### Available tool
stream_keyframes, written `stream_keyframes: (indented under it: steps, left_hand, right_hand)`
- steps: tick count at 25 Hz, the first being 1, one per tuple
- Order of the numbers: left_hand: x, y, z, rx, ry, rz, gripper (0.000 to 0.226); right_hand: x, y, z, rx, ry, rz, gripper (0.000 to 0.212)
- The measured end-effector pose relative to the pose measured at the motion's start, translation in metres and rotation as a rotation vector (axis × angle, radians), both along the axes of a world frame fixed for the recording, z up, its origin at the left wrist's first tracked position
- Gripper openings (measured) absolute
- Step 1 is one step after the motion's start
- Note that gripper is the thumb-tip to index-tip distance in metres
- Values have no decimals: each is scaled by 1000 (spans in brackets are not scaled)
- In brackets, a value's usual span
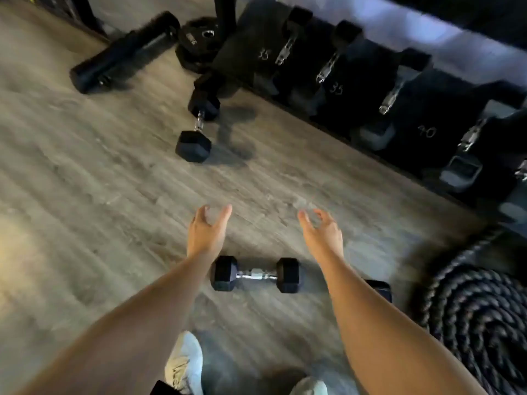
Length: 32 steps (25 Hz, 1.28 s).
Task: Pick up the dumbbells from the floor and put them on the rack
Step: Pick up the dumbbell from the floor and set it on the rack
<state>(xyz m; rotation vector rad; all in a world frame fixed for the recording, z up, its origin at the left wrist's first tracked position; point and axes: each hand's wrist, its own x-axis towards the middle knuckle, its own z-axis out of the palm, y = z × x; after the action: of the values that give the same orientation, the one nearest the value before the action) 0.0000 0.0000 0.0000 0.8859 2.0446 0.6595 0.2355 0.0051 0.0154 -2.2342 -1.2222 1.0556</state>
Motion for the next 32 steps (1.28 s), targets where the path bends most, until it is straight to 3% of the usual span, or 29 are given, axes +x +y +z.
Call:
stream_keyframes:
  steps: [5, 11, 15, 20, 24, 27, 32]
  left_hand:
    - [-3, -3, -178, -148, 60, -77, 105]
    - [-19, -30, -261, -314, 57, 25, 108]
    - [-21, -27, -261, -488, -151, 298, 115]
    - [-21, -27, -265, -455, -308, 362, 87]
    - [-21, -26, -264, -394, -289, 350, 74]
    - [-14, -12, -236, -354, -126, 297, 69]
    - [21, 38, -102, -232, -90, 32, 57]
  right_hand:
    - [-6, -17, -187, -130, -15, 17, 71]
    - [4, -32, -274, -235, 37, -118, 58]
    - [2, -30, -279, -325, 134, -267, 43]
    - [4, -31, -286, -349, 233, -401, 53]
    - [7, -33, -291, -329, 328, -459, 47]
    - [8, -48, -271, -355, 389, -554, 40]
    - [24, -70, -141, -209, 509, -864, 57]
